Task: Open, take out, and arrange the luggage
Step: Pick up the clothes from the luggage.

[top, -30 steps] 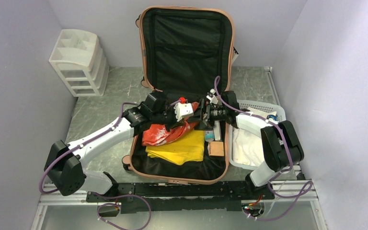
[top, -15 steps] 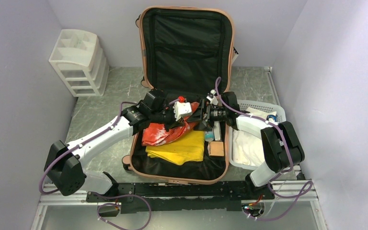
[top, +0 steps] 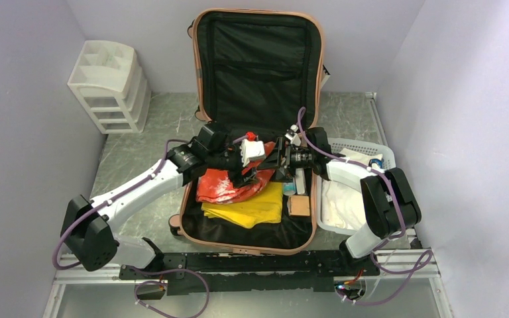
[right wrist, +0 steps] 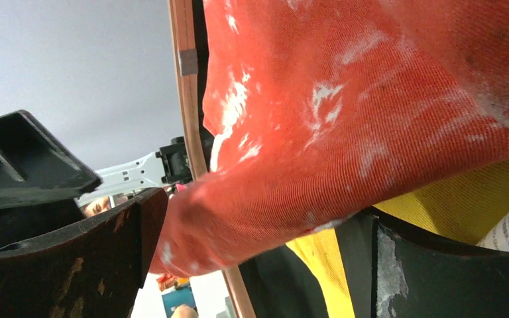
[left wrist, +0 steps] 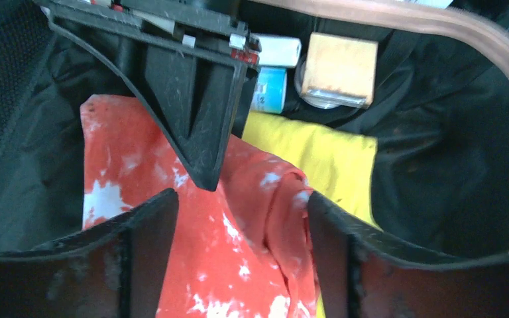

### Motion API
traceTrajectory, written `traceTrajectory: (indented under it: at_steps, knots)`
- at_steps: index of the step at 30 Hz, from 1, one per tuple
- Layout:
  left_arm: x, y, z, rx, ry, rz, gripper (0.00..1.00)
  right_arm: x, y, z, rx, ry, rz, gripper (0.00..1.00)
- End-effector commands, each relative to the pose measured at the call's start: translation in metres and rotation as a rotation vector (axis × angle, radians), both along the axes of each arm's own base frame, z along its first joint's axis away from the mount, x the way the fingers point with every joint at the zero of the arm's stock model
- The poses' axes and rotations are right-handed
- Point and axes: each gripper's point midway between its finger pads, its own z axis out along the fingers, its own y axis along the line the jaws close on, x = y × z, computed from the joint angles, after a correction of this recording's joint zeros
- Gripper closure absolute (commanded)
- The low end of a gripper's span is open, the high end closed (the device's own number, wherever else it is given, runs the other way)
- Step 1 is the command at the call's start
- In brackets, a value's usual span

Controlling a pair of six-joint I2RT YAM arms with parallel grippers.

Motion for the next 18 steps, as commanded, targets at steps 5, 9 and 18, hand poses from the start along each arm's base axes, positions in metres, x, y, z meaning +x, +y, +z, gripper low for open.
traceTrajectory:
  at_steps: [5, 9, 18]
  knots:
    - [-0.008, 0.003, 0.067, -0.114, -0.114, -0.083, 0.04, -0.005, 0.005, 0.008, 0.022, -0.057, 0.020, 0.00]
    - [0.020, 0.026, 0.077, -0.082, -0.192, 0.075, 0.03, -0.009, 0.004, 0.004, 0.012, -0.098, 0.040, 0.03]
    - [0.064, 0.119, 0.075, 0.091, -0.329, 0.492, 0.03, -0.012, -0.003, -0.016, -0.072, -0.234, 0.090, 0.37]
